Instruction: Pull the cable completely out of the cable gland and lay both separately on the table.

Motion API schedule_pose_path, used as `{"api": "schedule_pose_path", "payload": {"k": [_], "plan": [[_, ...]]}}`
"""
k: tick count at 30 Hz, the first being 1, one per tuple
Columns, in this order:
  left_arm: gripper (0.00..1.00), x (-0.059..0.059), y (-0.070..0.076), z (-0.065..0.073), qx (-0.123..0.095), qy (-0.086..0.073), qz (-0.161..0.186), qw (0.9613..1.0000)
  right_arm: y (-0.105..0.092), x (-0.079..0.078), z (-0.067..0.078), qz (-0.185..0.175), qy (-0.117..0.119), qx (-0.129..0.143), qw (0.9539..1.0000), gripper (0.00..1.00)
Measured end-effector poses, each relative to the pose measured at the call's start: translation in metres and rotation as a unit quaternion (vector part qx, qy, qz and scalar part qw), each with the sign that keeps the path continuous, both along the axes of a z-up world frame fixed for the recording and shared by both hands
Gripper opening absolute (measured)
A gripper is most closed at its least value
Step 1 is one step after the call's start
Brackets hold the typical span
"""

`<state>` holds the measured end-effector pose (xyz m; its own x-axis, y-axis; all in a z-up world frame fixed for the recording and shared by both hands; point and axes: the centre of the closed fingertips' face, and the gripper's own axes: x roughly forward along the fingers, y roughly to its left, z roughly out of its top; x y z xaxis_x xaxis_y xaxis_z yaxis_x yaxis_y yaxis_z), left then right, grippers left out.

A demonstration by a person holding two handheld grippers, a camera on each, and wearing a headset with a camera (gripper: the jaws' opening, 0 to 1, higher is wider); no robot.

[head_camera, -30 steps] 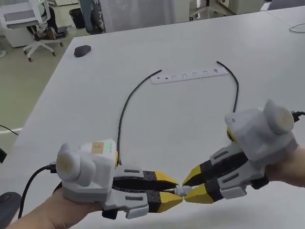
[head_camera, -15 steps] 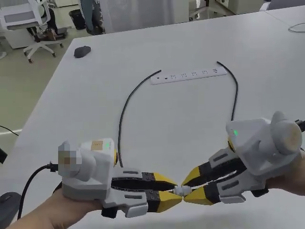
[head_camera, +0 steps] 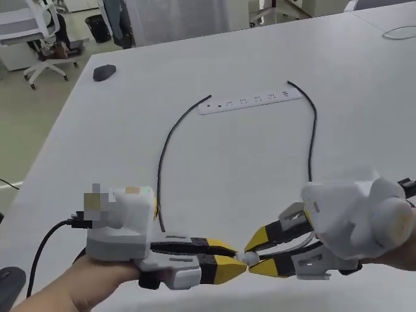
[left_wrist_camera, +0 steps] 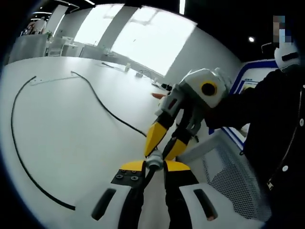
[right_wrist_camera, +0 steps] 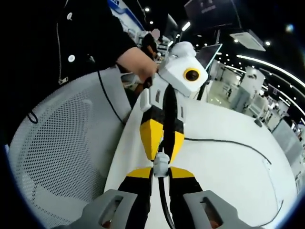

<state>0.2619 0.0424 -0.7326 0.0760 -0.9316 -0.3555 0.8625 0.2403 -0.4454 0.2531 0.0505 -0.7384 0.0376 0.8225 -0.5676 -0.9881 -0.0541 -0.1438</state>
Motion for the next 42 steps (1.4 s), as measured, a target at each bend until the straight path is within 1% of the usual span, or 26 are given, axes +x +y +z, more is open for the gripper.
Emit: {"api": "schedule_pose_path", "payload": {"k": [1, 2, 3, 4, 5, 6, 7, 8, 9, 10, 11, 12, 14, 15, 20, 22, 24, 27, 30, 32, 34, 35, 36, 38, 40, 42], "plan": [[0.15, 0.000, -0.001, 0.002, -0.001, -0.028, -0.008, 0.9996, 0.000, -0.001, 0.004, -0.004, 0.020, 0.011, 0.9997, 0.08], [0.15, 0.000, 0.000, 0.003, 0.002, -0.047, -0.014, 0.9988, -0.001, 0.000, 0.008, -0.010, 0.037, 0.021, 0.9991, 0.10], [0.15, -0.002, 0.000, 0.006, -0.001, -0.080, -0.033, 0.9963, -0.001, 0.004, 0.014, -0.029, 0.060, 0.035, 0.9972, 0.15], [0.15, -0.003, 0.000, 0.008, -0.002, -0.086, -0.036, 0.9956, -0.002, 0.004, 0.017, -0.037, 0.083, 0.042, 0.9950, 0.21], [0.15, -0.003, 0.001, 0.009, -0.002, -0.083, -0.030, 0.9961, -0.003, 0.004, 0.019, -0.041, 0.108, 0.046, 0.9923, 0.24], [0.15, -0.003, 0.001, 0.011, -0.004, -0.087, -0.030, 0.9957, -0.005, 0.006, 0.021, -0.045, 0.125, 0.051, 0.9898, 0.22], [0.15, -0.001, 0.001, 0.014, -0.006, -0.102, -0.031, 0.9943, -0.006, 0.008, 0.022, -0.046, 0.131, 0.057, 0.9887, 0.19], [0.15, 0.000, 0.001, 0.017, -0.010, -0.112, -0.030, 0.9932, -0.007, 0.003, 0.023, -0.043, 0.168, 0.058, 0.9832, 0.16], [0.15, 0.000, 0.001, 0.019, -0.012, -0.114, -0.030, 0.9929, -0.007, 0.002, 0.024, -0.043, 0.183, 0.063, 0.9800, 0.15], [0.15, 0.000, 0.000, 0.020, -0.013, -0.117, -0.032, 0.9925, -0.007, 0.002, 0.024, -0.044, 0.189, 0.066, 0.9787, 0.18], [0.15, -0.001, -0.001, 0.022, -0.014, -0.124, -0.035, 0.9915, -0.006, -0.001, 0.023, -0.044, 0.218, 0.068, 0.9726, 0.22], [0.15, -0.002, -0.001, 0.024, -0.016, -0.128, -0.038, 0.9910, -0.006, 0.001, 0.021, -0.052, 0.222, 0.067, 0.9714, 0.23], [0.15, -0.003, -0.002, 0.024, -0.014, -0.135, -0.043, 0.9897, -0.005, -0.001, 0.020, -0.045, 0.223, 0.063, 0.9717, 0.17], [0.15, -0.003, -0.002, 0.024, -0.014, -0.133, -0.045, 0.9900, -0.005, -0.001, 0.020, -0.045, 0.219, 0.065, 0.9725, 0.16], [0.15, -0.004, -0.002, 0.021, -0.010, -0.136, -0.050, 0.9894, 0.000, -0.006, 0.020, -0.039, 0.239, 0.067, 0.9679, 0.11], [0.15, -0.004, -0.002, 0.020, -0.009, -0.143, -0.051, 0.9884, 0.001, -0.006, 0.020, -0.041, 0.245, 0.066, 0.9665, 0.11], [0.15, -0.005, -0.002, 0.020, -0.009, -0.146, -0.054, 0.9877, 0.000, -0.005, 0.020, -0.042, 0.242, 0.065, 0.9672, 0.08], [0.15, -0.004, -0.002, 0.019, -0.010, -0.144, -0.052, 0.9881, 0.000, -0.004, 0.020, -0.042, 0.242, 0.065, 0.9673, 0.08], [0.15, -0.003, -0.002, 0.018, -0.009, -0.137, -0.051, 0.9892, 0.001, -0.004, 0.018, -0.038, 0.231, 0.059, 0.9705, 0.08], [0.15, -0.002, -0.002, 0.018, -0.010, -0.125, -0.043, 0.9912, 0.001, -0.003, 0.018, -0.033, 0.204, 0.059, 0.9767, 0.08], [0.15, 0.001, -0.001, 0.018, -0.014, -0.110, -0.033, 0.9933, 0.001, -0.001, 0.020, -0.023, 0.161, 0.063, 0.9848, 0.08], [0.15, 0.002, -0.001, 0.018, -0.015, -0.101, -0.026, 0.9945, 0.002, 0.000, 0.020, -0.015, 0.130, 0.064, 0.9894, 0.07], [0.15, 0.004, 0.000, 0.018, -0.015, -0.092, -0.021, 0.9955, 0.002, 0.001, 0.020, -0.011, 0.111, 0.062, 0.9918, 0.07], [0.15, 0.006, 0.000, 0.018, -0.021, -0.084, -0.015, 0.9961, 0.002, 0.002, 0.020, -0.001, 0.069, 0.057, 0.9960, 0.07], [0.15, 0.005, 0.001, 0.017, -0.020, -0.082, -0.013, 0.9963, 0.002, 0.003, 0.019, 0.012, 0.026, 0.053, 0.9982, 0.07], [0.15, 0.005, 0.001, 0.017, -0.019, -0.085, -0.013, 0.9961, 0.002, 0.002, 0.019, 0.017, 0.000, 0.051, 0.9985, 0.08]]}}
